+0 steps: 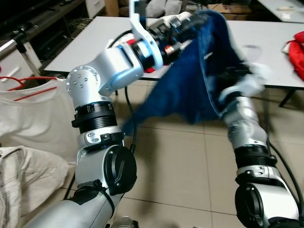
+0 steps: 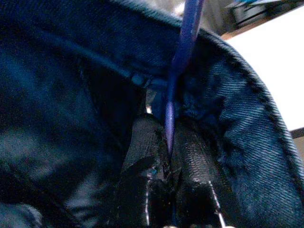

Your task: Hang hanger

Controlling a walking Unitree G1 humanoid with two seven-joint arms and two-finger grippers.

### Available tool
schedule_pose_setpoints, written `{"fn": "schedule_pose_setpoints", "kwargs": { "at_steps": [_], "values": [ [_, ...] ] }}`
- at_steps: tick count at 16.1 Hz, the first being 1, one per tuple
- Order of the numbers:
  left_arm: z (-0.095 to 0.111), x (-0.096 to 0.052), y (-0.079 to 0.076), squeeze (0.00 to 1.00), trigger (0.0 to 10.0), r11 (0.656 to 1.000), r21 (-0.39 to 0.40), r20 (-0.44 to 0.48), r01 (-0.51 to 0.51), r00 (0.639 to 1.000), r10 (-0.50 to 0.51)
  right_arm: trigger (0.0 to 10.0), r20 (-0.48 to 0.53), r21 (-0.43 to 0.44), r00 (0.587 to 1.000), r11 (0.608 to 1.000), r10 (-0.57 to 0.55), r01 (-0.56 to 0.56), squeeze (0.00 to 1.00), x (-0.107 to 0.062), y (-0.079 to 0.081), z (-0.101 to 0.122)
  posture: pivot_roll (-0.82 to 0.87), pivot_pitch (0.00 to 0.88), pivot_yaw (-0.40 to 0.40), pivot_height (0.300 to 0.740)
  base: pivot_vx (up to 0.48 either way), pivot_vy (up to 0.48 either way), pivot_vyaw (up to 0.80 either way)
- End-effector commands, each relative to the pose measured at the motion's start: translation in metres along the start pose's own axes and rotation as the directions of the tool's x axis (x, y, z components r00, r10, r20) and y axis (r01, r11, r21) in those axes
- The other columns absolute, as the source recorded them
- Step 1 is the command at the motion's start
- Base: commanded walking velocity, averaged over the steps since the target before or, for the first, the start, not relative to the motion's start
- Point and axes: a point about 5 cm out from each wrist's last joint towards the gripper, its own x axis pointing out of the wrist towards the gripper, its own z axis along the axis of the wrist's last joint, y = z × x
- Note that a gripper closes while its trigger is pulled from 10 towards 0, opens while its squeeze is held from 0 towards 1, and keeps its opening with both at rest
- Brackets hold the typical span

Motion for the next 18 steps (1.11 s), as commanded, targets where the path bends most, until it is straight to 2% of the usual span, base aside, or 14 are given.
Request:
{"fn": "schedule_pose_setpoints", "kwargs": {
  "at_steps": [1, 3, 5, 7, 8, 9, 10, 11, 12, 13, 14, 16, 17, 18],
  "values": [
    [-0.001, 0.008, -0.021, 0.0, 0.0, 0.995, -0.016, 0.037, 0.101, 0.994, -0.101, 10.0, -0.11, -0.082, 0.994, 0.996, 0.016, -0.025, 0.0, -0.004, 0.001, -0.021, -0.06, 0.0, 0.006, 0.74, 0.0, 0.0, 0.0],
    [0.017, 0.0, -0.03, 0.0, 0.0, 0.99, -0.093, 0.178, 0.102, 0.98, -0.084, 10.0, -0.261, -0.171, 0.962, 0.977, 0.076, -0.124, 0.0, -0.024, 0.0, -0.052, -0.04, 0.0, -0.032, 0.74, 0.0, 0.0, 0.0],
    [0.027, -0.012, -0.026, 0.0, 0.0, 0.996, -0.078, 0.233, 0.045, 0.972, -0.026, 10.0, -0.314, -0.193, 0.945, 0.969, 0.088, -0.154, 0.0, -0.037, -0.006, -0.058, -0.03, 0.0, -0.041, 0.74, 0.0, 0.0, 0.0],
    [0.045, -0.03, -0.011, 0.0, 0.0, 0.994, -0.056, 0.337, -0.093, 0.935, 0.107, 10.0, -0.369, -0.16, 0.921, 0.968, 0.121, -0.192, 0.0, -0.056, -0.013, -0.052, -0.03, 0.0, -0.037, 0.74, 0.0, 0.0, 0.0],
    [0.057, -0.048, 0.002, 0.0, 0.0, 0.971, 0.016, 0.39, -0.24, 0.895, 0.215, 10.0, -0.367, -0.094, 0.911, 0.967, 0.188, -0.237, 0.0, -0.069, -0.015, -0.039, -0.04, 0.0, -0.03, 0.74, 0.0, 0.0, 0.0],
    [0.062, -0.064, 0.02, 0.0, 0.0, 0.913, 0.074, 0.409, -0.401, 0.847, 0.339, 10.0, -0.326, -0.029, 0.906, 0.955, 0.269, -0.294, 0.0, -0.08, -0.013, -0.02, -0.05, 0.0, -0.017, 0.74, 0.0, 0.0, 0.0],
    [0.058, -0.074, 0.038, 0.0, 0.0, 0.821, 0.171, 0.392, -0.544, 0.802, 0.45, 10.0, -0.27, 0.005, 0.908, 0.944, 0.319, -0.33, 0.0, -0.086, -0.011, -0.001, -0.05, 0.0, -0.017, 0.74, 0.0, 0.0, 0.0],
    [0.044, -0.081, 0.057, 0.0, 0.0, 0.698, 0.323, 0.332, -0.639, 0.767, 0.549, 10.0, -0.219, 0.019, 0.918, 0.942, 0.331, -0.335, 0.0, -0.089, -0.012, 0.017, -0.06, 0.0, -0.002, 0.74, 0.0, 0.0, 0.0],
    [0.028, -0.088, 0.072, 0.0, 0.0, 0.626, 0.409, 0.264, -0.663, 0.743, 0.615, 10.0, -0.18, 0.029, 0.93, 0.947, 0.321, -0.321, 0.0, -0.091, -0.015, 0.03, -0.07, 0.0, 0.015, 0.74, 0.0, 0.0, 0.0],
    [0.023, -0.09, 0.077, 0.0, 0.0, 0.606, 0.432, 0.241, -0.668, 0.733, 0.636, 10.0, -0.168, 0.037, 0.935, 0.95, 0.313, -0.311, 0.0, -0.092, -0.017, 0.034, -0.07, 0.0, 0.015, 0.74, 0.0, 0.0, 0.0],
    [0.007, -0.1, 0.097, 0.0, 0.0, 0.533, 0.504, 0.179, -0.68, 0.686, 0.705, 10.0, -0.133, 0.049, 0.945, 0.955, 0.298, -0.294, 0.0, -0.094, -0.024, 0.045, -0.08, 0.0, 0.02, 0.74, 0.0, 0.0, 0.0],
    [-0.014, -0.127, 0.144, 0.0, 0.0, 0.371, 0.597, 0.141, -0.711, 0.548, 0.824, 10.0, -0.091, 0.093, 0.953, 0.955, 0.289, -0.281, 0.0, -0.101, -0.03, 0.06, -0.08, 0.0, 0.024, 0.74, 0.0, 0.0, 0.0],
    [-0.017, -0.131, 0.151, 0.0, 0.0, 0.353, 0.608, 0.133, -0.711, 0.53, 0.838, 10.0, -0.088, 0.101, 0.952, 0.953, 0.293, -0.284, 0.0, -0.102, -0.029, 0.061, -0.08, 0.0, 0.021, 0.74, 0.0, 0.0, 0.0],
    [-0.029, -0.149, 0.176, 0.0, 0.0, 0.244, 0.686, 0.121, -0.686, 0.438, 0.891, 10.0, -0.085, 0.117, 0.941, 0.941, 0.326, -0.316, 0.0, -0.103, -0.022, 0.066, -0.08, 0.0, 0.016, 0.74, 0.0, 0.0, 0.0]
  ]
}}
